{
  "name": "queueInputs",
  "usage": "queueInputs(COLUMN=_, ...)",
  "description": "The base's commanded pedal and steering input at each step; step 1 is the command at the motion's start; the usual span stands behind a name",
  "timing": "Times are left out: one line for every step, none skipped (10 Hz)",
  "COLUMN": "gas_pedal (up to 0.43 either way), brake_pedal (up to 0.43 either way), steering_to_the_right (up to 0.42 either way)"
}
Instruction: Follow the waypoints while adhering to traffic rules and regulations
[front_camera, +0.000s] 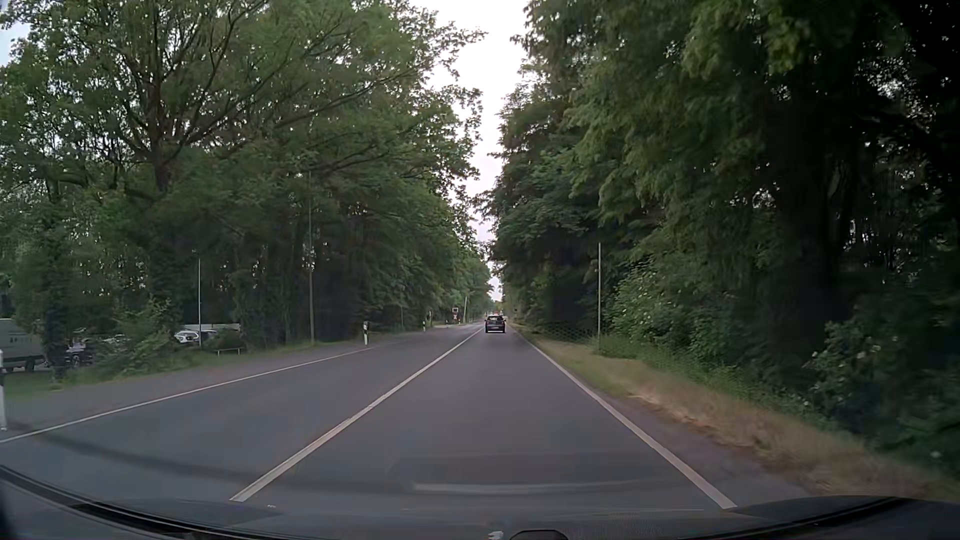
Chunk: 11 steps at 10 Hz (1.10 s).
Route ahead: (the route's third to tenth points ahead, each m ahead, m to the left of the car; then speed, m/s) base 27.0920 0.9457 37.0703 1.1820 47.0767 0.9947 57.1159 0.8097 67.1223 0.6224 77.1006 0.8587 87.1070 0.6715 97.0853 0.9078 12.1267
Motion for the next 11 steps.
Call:
queueInputs(gas_pedal=0.169, brake_pedal=0.0, steering_to_the_right=0.001)
queueInputs(gas_pedal=0.177, brake_pedal=0.0, steering_to_the_right=0.001)
queueInputs(gas_pedal=0.189, brake_pedal=0.0, steering_to_the_right=0.0)
queueInputs(gas_pedal=0.22, brake_pedal=0.0, steering_to_the_right=0.0)
queueInputs(gas_pedal=0.22, brake_pedal=0.0, steering_to_the_right=0.0)
queueInputs(gas_pedal=0.22, brake_pedal=0.0, steering_to_the_right=0.0)
queueInputs(gas_pedal=0.22, brake_pedal=0.0, steering_to_the_right=0.0)
queueInputs(gas_pedal=0.22, brake_pedal=0.0, steering_to_the_right=0.0)
queueInputs(gas_pedal=0.22, brake_pedal=0.0, steering_to_the_right=0.0)
queueInputs(gas_pedal=0.22, brake_pedal=0.0, steering_to_the_right=0.0)
queueInputs(gas_pedal=0.22, brake_pedal=0.0, steering_to_the_right=-0.001)
